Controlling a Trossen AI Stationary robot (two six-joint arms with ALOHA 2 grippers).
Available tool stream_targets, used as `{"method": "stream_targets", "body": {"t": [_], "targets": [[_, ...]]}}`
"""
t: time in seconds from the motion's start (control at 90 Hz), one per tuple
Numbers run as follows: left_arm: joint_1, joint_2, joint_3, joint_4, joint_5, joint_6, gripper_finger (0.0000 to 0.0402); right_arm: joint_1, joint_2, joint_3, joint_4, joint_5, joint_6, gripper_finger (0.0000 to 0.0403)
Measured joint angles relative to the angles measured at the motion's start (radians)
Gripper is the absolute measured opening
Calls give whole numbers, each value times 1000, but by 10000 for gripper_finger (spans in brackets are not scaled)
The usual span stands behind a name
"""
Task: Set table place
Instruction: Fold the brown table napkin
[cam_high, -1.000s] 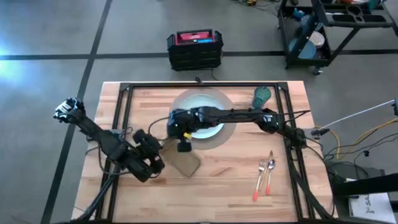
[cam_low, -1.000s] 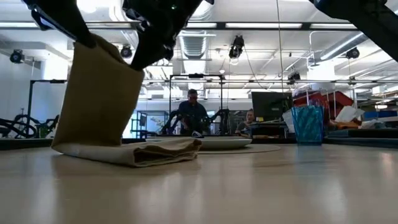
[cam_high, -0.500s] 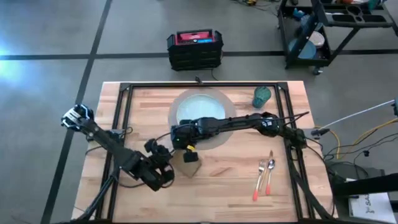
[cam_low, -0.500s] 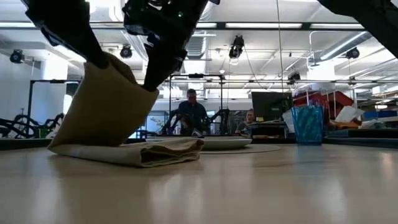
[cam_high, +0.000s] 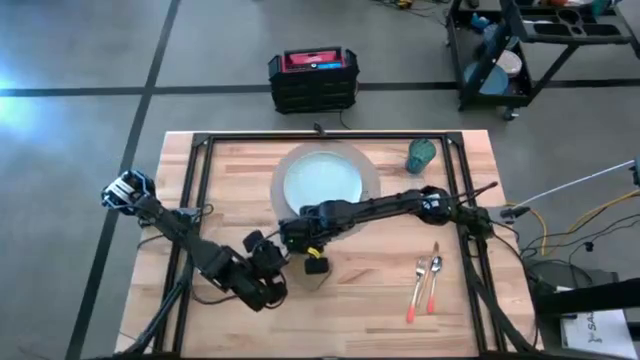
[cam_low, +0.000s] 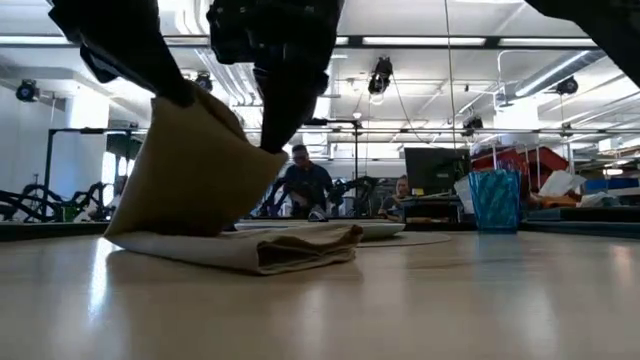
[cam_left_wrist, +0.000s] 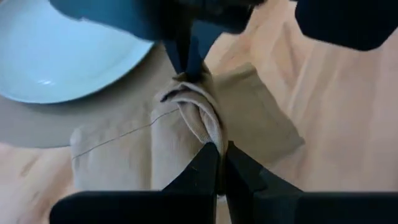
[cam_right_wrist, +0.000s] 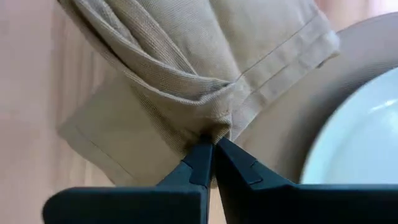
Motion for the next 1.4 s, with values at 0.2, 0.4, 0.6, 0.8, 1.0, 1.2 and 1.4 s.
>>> {"method": "stream_targets", "body": {"t": [0.2,0.4,0.6,0.8,1.0,1.2,1.4], "targets": [[-5,17,1,62,32,6,19,-1,1,-6,-37,23,-3,0],[-5,40,2,117,44,35,44,-6,2,-6,-79,71,-9,0],[-5,44,2,118,48,52,61,-4,-2,-6,-108,66,-10,29],[-2,44,2,94,37,55,68,1,-4,-5,-115,54,-3,66],[0,44,2,69,11,55,61,12,-14,-4,-148,-2,10,76],[14,45,-12,51,-92,52,64,37,-72,-4,-209,12,96,52],[55,51,-105,135,-93,29,60,102,-91,-67,-204,69,149,8]]}}
